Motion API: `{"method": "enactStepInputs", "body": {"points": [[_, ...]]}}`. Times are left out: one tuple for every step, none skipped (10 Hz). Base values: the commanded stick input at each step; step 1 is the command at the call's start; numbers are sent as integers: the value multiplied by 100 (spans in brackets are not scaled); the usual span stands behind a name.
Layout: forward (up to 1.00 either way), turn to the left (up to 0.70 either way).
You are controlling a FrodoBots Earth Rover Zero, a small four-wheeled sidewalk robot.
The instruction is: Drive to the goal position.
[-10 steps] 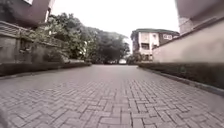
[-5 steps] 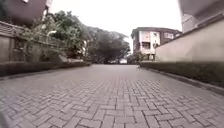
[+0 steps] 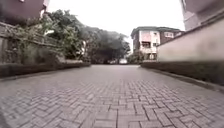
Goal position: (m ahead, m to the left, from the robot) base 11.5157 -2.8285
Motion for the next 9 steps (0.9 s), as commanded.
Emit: {"method": "enactStepInputs", "body": {"points": [[70, 0], [70, 0], [70, 0], [70, 0], [70, 0], [70, 0], [70, 0], [70, 0], [70, 0]]}}
